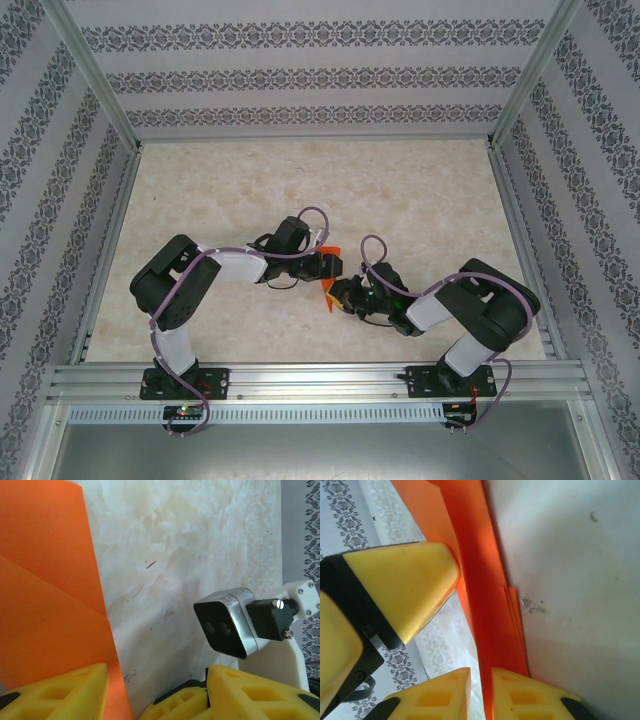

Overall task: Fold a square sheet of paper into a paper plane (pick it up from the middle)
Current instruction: Fold the wing for the fifth time at the center of the table.

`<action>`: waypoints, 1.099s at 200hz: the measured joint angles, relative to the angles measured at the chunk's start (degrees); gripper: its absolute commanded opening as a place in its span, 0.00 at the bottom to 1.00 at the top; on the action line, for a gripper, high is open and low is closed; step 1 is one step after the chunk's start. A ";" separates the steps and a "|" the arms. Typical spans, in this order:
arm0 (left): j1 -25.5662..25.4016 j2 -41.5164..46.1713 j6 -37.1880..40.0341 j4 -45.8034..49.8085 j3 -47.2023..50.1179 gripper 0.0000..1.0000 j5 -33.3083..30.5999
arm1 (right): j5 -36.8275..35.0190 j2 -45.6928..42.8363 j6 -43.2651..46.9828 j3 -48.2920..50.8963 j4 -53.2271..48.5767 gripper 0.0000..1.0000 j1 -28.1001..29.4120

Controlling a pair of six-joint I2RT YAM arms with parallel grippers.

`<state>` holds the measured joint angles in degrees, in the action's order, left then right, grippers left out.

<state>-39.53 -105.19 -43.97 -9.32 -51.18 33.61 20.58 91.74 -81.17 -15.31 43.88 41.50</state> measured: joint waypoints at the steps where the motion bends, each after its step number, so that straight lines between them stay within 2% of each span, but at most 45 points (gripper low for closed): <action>1: 0.00 0.00 0.02 0.00 0.00 0.56 0.00 | -0.02 -0.26 0.26 -0.07 -0.48 0.19 0.00; 44: 0.00 -0.15 0.22 -0.09 -0.83 0.56 0.02 | -2.47 -6.29 5.27 -3.06 -14.01 0.20 0.00; 89: 0.00 -0.26 0.22 -0.11 -0.85 0.56 0.09 | -2.54 -6.29 7.85 -5.01 -18.80 0.30 0.13; 151: 0.02 -0.39 0.17 -0.39 -1.05 0.56 0.20 | -2.95 -5.70 10.43 -8.02 -22.40 0.32 1.25; 177: 0.02 -0.44 0.17 -0.42 -1.07 0.56 0.17 | -3.89 -4.85 11.54 -9.16 -24.24 0.27 1.25; 196: 0.00 -0.50 0.17 -0.39 -1.09 0.56 0.28 | -4.59 -3.91 11.96 -9.42 -24.20 0.16 1.25; 220: 0.00 -0.50 0.17 -0.37 -1.20 0.57 0.55 | -5.33 -2.69 11.15 -8.63 -22.47 0.09 1.20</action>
<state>-39.53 -105.69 -43.79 -9.69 -52.38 34.15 15.25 89.06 -70.02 -23.94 21.41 42.70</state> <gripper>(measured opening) 0.565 0.107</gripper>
